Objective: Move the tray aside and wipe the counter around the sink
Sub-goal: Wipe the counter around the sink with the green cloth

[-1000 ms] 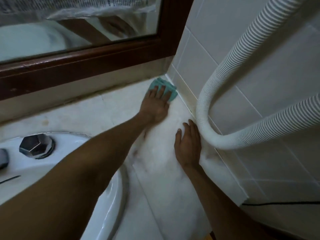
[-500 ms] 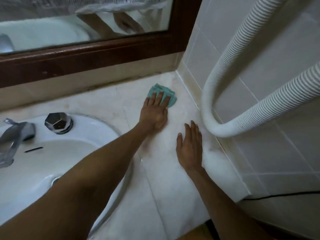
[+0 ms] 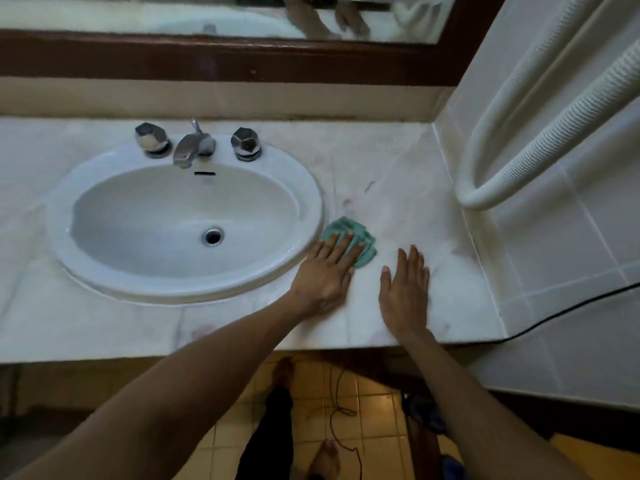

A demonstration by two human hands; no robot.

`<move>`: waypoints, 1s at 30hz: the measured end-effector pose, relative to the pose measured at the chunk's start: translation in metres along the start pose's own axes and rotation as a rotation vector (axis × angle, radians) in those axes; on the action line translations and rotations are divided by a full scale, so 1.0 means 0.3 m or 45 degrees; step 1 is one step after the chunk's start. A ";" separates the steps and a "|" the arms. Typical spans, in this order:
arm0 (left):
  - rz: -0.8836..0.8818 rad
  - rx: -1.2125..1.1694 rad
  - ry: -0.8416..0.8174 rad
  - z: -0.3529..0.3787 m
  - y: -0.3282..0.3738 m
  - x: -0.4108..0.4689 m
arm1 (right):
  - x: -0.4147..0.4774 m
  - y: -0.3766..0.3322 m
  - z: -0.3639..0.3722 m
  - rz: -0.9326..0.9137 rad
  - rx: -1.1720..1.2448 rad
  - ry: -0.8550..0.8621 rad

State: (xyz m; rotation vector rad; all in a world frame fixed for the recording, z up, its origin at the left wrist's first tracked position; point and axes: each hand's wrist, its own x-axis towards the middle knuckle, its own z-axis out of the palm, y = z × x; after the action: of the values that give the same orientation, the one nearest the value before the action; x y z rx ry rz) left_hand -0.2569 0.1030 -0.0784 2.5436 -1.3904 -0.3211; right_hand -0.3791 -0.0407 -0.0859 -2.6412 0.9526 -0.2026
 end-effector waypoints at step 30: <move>-0.727 -0.041 0.142 -0.310 -1.130 -1.278 | -0.381 -1.330 0.310 -0.764 -0.002 -0.491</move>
State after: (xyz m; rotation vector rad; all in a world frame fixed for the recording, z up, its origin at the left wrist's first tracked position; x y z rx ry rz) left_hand -0.1615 0.6140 -0.0590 2.8336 -0.5912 -0.2820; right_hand -0.2071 0.3450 -0.0367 -2.7463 0.0294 0.1700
